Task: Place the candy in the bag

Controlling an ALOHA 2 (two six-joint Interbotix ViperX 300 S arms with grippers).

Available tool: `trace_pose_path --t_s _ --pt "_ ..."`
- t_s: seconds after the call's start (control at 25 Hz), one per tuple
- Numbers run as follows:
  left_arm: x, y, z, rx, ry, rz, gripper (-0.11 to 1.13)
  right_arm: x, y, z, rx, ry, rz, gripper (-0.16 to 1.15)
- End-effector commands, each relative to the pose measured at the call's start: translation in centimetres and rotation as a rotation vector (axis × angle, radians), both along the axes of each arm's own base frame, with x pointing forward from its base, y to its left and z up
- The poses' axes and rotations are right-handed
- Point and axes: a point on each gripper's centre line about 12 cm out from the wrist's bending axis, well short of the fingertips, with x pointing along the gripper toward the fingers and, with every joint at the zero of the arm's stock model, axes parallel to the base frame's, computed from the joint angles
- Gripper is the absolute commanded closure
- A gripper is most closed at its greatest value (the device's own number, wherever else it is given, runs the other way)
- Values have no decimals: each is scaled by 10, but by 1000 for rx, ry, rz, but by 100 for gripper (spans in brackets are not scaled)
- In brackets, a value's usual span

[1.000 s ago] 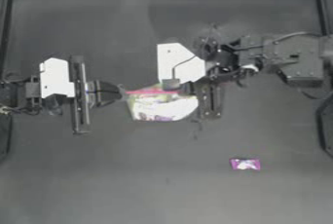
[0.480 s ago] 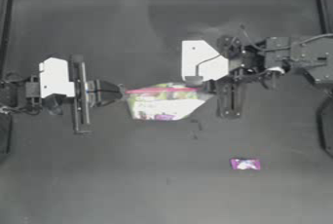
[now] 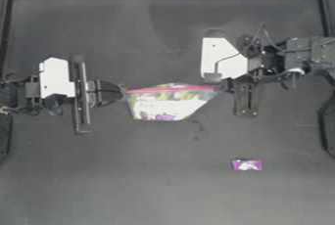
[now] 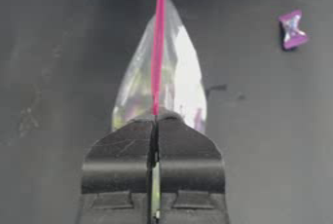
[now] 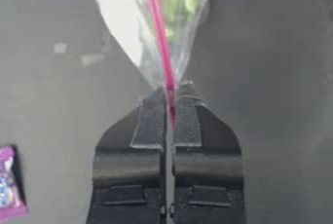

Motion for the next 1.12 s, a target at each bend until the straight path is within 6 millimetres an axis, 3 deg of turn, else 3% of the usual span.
trace_pose_path --t_s 0.04,0.44,1.12 --pt "0 1 13 11 -45 3 97 -10 -4 6 -6 -8 -26 92" --pt "3 2 14 10 -45 4 97 -9 -2 9 9 -25 -32 92" --pt "12 -16 33 18 -64 -62 97 5 30 51 11 -181 41 92"
